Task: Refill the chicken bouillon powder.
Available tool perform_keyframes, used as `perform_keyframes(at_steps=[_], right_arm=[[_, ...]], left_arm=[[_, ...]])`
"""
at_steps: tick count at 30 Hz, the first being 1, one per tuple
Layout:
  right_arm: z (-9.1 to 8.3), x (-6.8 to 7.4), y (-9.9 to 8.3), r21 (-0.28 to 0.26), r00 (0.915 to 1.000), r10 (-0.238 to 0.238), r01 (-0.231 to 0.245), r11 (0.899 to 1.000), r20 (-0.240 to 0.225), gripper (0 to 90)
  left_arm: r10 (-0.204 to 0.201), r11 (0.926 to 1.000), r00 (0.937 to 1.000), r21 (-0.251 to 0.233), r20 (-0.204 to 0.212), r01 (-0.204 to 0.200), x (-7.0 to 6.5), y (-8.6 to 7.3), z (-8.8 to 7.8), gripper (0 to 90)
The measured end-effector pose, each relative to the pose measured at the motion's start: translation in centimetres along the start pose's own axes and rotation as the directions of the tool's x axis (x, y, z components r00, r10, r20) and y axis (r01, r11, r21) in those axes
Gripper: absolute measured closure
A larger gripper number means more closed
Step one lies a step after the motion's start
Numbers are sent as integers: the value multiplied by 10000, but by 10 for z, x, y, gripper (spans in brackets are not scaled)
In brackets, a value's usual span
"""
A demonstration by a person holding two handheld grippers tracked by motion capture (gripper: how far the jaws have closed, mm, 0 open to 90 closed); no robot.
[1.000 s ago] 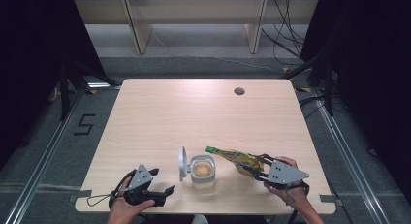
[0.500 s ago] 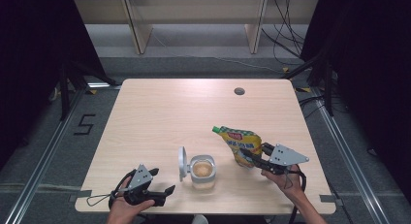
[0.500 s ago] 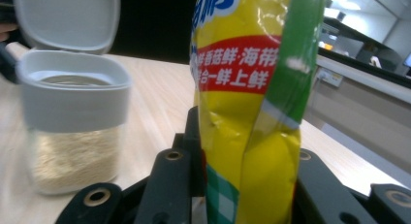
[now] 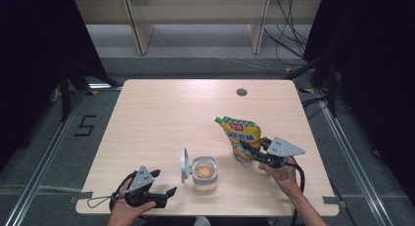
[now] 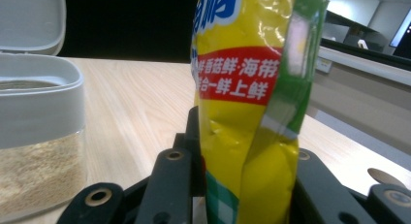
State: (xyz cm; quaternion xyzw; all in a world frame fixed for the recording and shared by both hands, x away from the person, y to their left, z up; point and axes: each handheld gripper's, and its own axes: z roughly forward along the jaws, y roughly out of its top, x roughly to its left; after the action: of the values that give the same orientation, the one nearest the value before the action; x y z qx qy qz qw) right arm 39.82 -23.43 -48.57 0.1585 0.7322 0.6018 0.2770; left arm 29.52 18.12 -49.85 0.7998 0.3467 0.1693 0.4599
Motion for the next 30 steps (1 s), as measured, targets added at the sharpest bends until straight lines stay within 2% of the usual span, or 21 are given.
perform_keyframes(at_steps=[1,2,3,4,5,6,9,10,12,13,16,19,21,22,23,25,26,27,28,29,30], right_arm=[[0,0,0,115,9999,126,-126,9999,-24,744],[2,-1,-1,28,9999,127,-127,9999,30,744],[4,-1,-2,72,9999,133,-133,9999,61,744],[5,-1,-3,99,9995,292,-293,9995,117,744],[6,-2,-4,150,9989,460,-460,9988,3,744],[7,-2,-5,82,9993,348,-349,9994,161,744],[8,-3,-8,512,9997,222,-228,9984,124,748],[8,-1,-10,478,9991,367,-377,9981,217,750],[8,-2,-10,522,9992,319,-330,9981,221,751],[7,-2,-10,506,9995,253,-262,9984,177,750],[6,-2,-9,624,9997,182,-194,9979,187,750],[3,-2,-10,625,9991,371,-383,9973,207,749],[0,0,-11,781,9983,510,-530,9955,273,748],[-1,-1,-11,864,9992,252,-279,9959,320,749],[-2,-2,-12,895,9992,266,-292,9956,309,749],[-4,0,-13,802,9968,575,-619,9949,554,748],[-4,-1,-13,873,9975,510,-552,9947,496,748],[-4,-1,-13,872,9977,501,-540,9947,464,747],[-4,0,-13,912,9972,581,-623,9939,477,747],[-4,0,-13,866,9971,500,-548,9947,568,745],[-4,0,-12,880,9966,578,-628,9941,586,742]], left_arm=[[266,9996,9996,110,-77,-265,2,0,0,157],[200,9998,9998,67,-40,-200,1,0,0,157],[-189,9998,9998,58,-6,189,-1,0,0,157],[-243,9997,9997,-51,18,243,-2,0,1,157],[-38,10000,10000,-72,19,39,-1,0,1,157],[37,10000,10000,15,6,-37,0,0,0,157],[58,10000,10000,-45,-57,-58,0,0,-1,157],[6,10000,10000,-45,-58,-6,0,0,-1,157],[-178,9998,9998,-46,-7,178,-2,0,-1,157],[103,9999,9999,12,-17,-103,0,1,-2,158],[103,9999,9999,-13,19,-102,0,1,-1,157],[-110,9999,9999,-94,-2,110,-2,0,-1,158],[-75,9998,10000,-169,-3,75,-1,1,-1,158],[-41,9999,10000,-159,-4,41,-1,1,-1,158],[-27,9999,10000,-138,-7,27,-1,1,-1,158],[61,10000,10000,-39,6,-61,-1,1,-2,158],[67,10000,10000,-36,9,-67,-1,1,-2,158],[-159,9999,9999,-53,36,159,-3,0,-1,157],[-189,9998,9998,-68,30,189,-3,0,-2,158],[53,9999,10000,-117,20,-53,-1,1,-2,158],[11,9999,10000,-104,3,-11,-1,1,-2,157]])
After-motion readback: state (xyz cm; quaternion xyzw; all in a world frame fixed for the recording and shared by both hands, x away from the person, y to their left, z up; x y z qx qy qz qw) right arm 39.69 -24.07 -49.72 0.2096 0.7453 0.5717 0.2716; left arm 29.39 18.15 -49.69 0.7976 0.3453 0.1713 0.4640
